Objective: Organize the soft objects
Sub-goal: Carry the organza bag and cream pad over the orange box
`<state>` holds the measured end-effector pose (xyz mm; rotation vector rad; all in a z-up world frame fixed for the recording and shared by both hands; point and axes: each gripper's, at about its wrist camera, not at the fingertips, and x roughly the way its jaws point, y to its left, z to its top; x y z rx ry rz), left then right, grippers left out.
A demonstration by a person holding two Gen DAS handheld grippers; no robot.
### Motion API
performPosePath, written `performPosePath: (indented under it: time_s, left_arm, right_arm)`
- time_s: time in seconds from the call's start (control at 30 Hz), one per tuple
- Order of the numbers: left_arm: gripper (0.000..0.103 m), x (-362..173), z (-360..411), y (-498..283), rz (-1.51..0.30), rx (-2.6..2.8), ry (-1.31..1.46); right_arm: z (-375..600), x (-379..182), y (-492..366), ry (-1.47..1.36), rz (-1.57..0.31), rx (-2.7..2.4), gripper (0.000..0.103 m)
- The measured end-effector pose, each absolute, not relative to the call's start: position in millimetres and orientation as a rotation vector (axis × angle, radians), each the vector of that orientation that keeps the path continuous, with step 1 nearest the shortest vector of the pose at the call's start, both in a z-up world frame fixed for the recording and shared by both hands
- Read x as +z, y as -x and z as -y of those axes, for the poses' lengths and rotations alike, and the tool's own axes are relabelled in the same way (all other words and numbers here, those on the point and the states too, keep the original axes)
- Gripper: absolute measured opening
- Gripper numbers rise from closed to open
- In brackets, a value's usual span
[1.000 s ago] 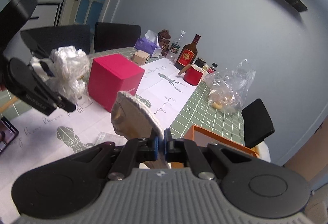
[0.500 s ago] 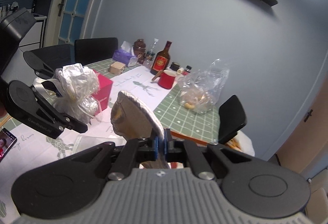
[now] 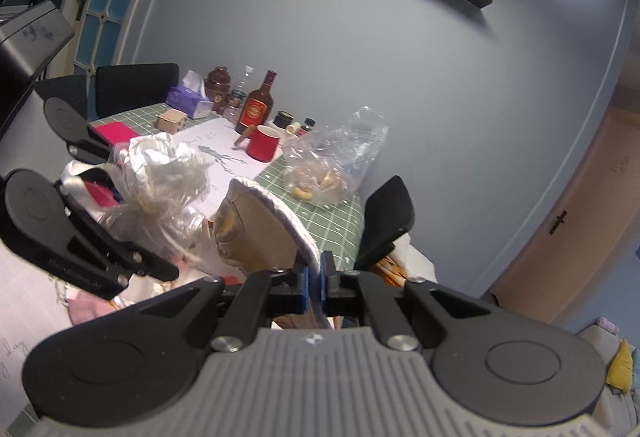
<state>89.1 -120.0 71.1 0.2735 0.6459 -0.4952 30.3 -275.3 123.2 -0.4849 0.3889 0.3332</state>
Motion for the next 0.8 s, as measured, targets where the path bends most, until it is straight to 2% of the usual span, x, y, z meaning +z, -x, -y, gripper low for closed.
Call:
performPosePath:
  time_s: [0.37, 0.8]
  left_arm:
    - [0.058, 6.1, 170.5, -124.1, -0.795, -0.522, -0.294]
    - [0.058, -25.8, 188.3, -148.2, -0.934, -0.484, -0.293]
  right_arm:
    - [300.3, 98.4, -77.8, 0.461, -0.432, 0.293, 0.002]
    - [274.5, 32.7, -142.6, 0.595, -0.399, 0.36, 0.002]
